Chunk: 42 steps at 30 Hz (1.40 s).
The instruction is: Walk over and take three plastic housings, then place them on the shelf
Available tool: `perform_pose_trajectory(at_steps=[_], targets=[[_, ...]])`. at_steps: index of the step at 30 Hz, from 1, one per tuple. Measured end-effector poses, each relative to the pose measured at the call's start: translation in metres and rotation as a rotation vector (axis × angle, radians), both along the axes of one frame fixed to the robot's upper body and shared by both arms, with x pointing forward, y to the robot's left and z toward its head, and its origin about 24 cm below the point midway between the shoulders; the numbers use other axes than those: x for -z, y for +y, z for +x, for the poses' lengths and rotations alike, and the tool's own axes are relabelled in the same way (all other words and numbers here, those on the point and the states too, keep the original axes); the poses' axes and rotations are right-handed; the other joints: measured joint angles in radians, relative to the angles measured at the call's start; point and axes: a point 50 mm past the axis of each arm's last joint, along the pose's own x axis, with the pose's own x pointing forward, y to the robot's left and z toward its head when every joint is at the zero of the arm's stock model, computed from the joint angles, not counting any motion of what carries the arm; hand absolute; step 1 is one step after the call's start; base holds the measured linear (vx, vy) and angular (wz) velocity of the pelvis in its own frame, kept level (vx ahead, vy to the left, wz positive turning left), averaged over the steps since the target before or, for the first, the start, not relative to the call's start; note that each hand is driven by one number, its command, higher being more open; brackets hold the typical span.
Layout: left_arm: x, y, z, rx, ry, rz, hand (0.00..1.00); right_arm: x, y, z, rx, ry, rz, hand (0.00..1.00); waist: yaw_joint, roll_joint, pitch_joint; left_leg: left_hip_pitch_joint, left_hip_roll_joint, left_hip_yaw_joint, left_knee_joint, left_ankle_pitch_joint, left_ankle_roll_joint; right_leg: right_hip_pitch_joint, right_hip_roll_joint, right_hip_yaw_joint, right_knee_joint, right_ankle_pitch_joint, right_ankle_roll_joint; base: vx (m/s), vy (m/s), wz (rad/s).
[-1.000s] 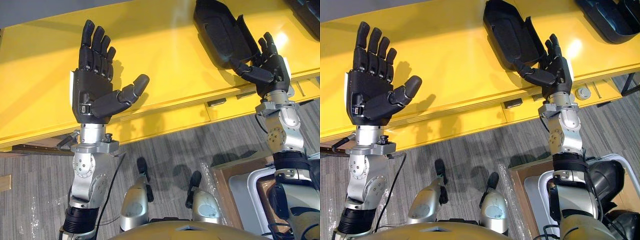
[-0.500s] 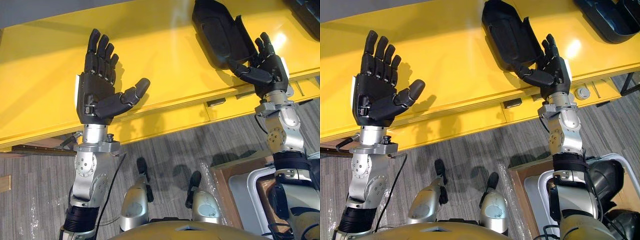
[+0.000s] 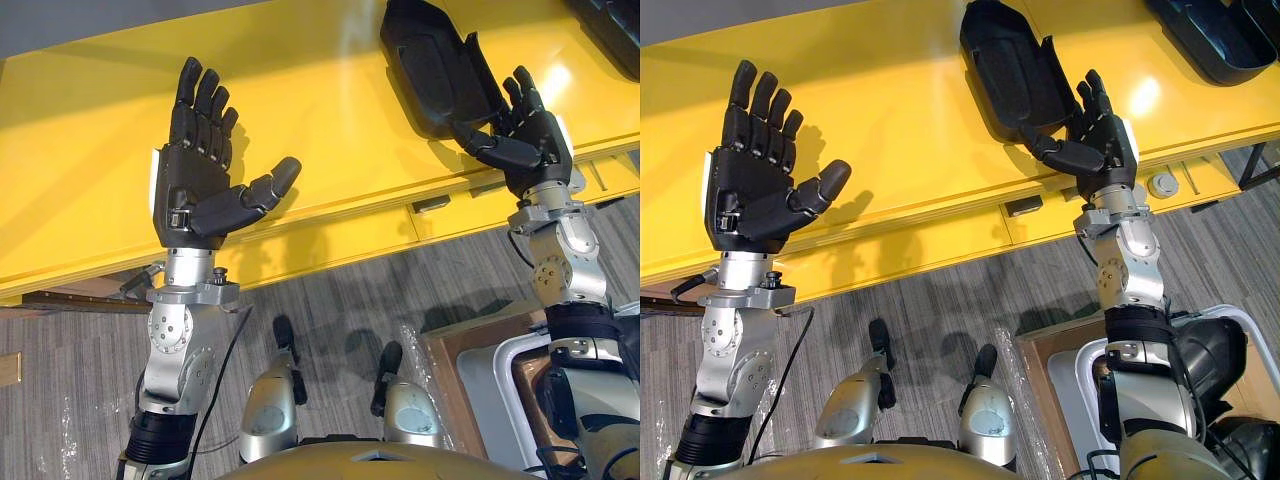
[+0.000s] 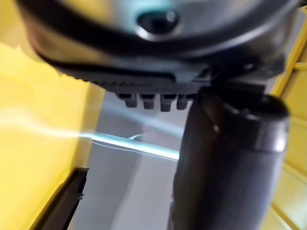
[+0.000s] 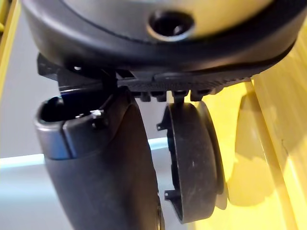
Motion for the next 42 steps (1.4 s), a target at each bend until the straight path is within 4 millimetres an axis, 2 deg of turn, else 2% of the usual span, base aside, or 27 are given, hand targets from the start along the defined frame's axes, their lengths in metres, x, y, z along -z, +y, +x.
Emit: perform_pose_trajectory(at_steps=[4,7,8,11,13,23,29,38,42], targets=[[0.002,-0.004,0.000,0.015,0.008,-0.003,1.00,-0.011,0.001,-0.003,0.225,-0.041,-0.244,1.00,0.005,0.000,0.000,-0.001,0.000,0.000,0.000,-0.001,-0.002,-0.001,0.000,0.000,0.000,0.000,0.000,0.00,0.000,0.00],[0.004,-0.008,0.000,0.030,0.019,-0.007,1.00,-0.034,0.010,-0.011,0.387,-0.182,-0.408,1.00,0.002,0.000,0.000,-0.008,0.000,0.002,0.000,-0.002,-0.002,-0.008,0.000,0.002,0.000,0.000,0.000,0.00,0.000,0.00],[0.004,-0.008,0.000,0.029,0.021,-0.007,1.00,-0.045,0.015,-0.015,0.417,-0.256,-0.446,1.00,-0.002,0.000,0.000,-0.014,0.001,0.002,0.000,-0.001,-0.002,-0.014,0.000,0.002,0.000,0.001,0.002,0.00,0.000,0.00],[0.005,-0.010,0.000,0.028,0.027,-0.014,1.00,-0.061,0.019,-0.024,0.443,-0.357,-0.518,1.00,-0.005,0.000,0.000,-0.017,0.000,0.002,0.001,0.001,0.001,-0.016,0.000,0.002,0.000,0.005,0.008,0.00,0.000,0.00],[0.006,-0.011,0.000,0.028,0.033,-0.017,1.00,-0.065,0.017,-0.025,0.449,-0.368,-0.546,1.00,-0.003,0.000,0.000,-0.017,0.000,0.001,0.001,0.001,0.001,-0.016,0.000,0.001,0.000,0.005,0.007,0.00,0.000,0.00],[0.006,-0.006,-0.001,0.012,0.043,0.010,1.00,-0.046,0.027,-0.023,0.366,-0.301,-0.661,1.00,-0.003,-0.003,0.002,-0.021,0.000,0.001,0.000,-0.002,-0.002,-0.017,0.000,-0.001,0.000,0.003,0.006,0.00,0.000,0.00],[0.006,-0.003,-0.001,0.000,0.043,0.016,1.00,-0.043,0.019,-0.027,0.367,-0.282,-0.705,1.00,-0.002,-0.024,0.013,-0.029,0.000,-0.004,0.000,-0.001,-0.002,-0.022,0.001,-0.007,-0.001,-0.001,0.002,0.00,-0.004,0.03],[0.012,0.005,-0.005,-0.034,0.072,0.022,1.00,-0.032,-0.002,-0.041,0.436,-0.236,-0.696,1.00,-0.004,-0.028,0.015,-0.036,0.001,0.007,0.000,0.002,0.002,-0.034,0.001,0.000,0.000,0.004,0.008,0.01,-0.004,-0.02],[0.012,0.006,-0.005,-0.038,0.071,0.025,1.00,-0.029,-0.003,-0.046,0.438,-0.232,-0.700,1.00,-0.009,-0.035,0.019,-0.034,0.002,0.010,0.000,-0.003,-0.002,-0.034,0.002,0.003,0.000,0.004,0.008,0.00,-0.001,-0.01]])
